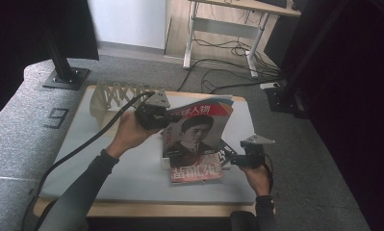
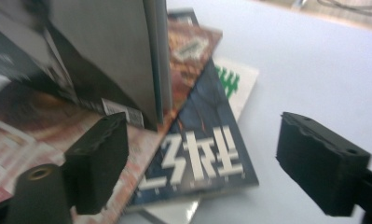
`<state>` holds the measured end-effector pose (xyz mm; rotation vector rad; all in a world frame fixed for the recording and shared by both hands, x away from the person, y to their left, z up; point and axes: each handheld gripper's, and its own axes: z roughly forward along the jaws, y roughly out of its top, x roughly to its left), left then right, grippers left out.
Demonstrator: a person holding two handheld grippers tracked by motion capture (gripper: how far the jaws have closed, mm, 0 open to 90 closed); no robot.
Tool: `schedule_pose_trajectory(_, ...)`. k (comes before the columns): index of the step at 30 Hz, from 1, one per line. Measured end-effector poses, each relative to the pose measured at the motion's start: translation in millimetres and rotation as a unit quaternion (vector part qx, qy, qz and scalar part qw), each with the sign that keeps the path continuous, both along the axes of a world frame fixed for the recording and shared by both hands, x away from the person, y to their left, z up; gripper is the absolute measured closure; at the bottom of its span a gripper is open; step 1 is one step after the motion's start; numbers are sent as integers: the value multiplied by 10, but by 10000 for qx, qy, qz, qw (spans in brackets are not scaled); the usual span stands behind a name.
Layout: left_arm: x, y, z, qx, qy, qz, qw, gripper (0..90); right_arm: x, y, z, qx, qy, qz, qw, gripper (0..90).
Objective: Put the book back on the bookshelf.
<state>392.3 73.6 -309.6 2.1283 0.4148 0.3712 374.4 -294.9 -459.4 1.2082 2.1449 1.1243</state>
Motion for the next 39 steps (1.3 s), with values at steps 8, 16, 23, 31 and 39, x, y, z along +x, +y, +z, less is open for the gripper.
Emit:
schedule_pose_trajectory(8, -7, -13, -8, -72, -66, 4, 10000, 865, -32, -65, -285, -87, 343, -281, 9990, 76)
schedule_pose_trajectory(16, 31, -26, -17, -187, -46, 145, 9997, 866, -84, -145, -540, -85, 616, -345, 9975, 79)
schedule_pose_trajectory(23, 56, -23, -14, -246, 19, 220, 9995, 867, -116, -145, -685, -199, 784, -339, 9961, 91)
schedule_pose_trajectory(31, 69, 26, 29, -279, -8, 294, 9992, 868, -151, -133, -749, -250, 662, -372, 9968, 72)
schedule_pose_trajectory(39, 47, 100, 94, -255, 10, 398, 9989, 869, -172, -98, -774, -377, 547, -400, 9970, 60)
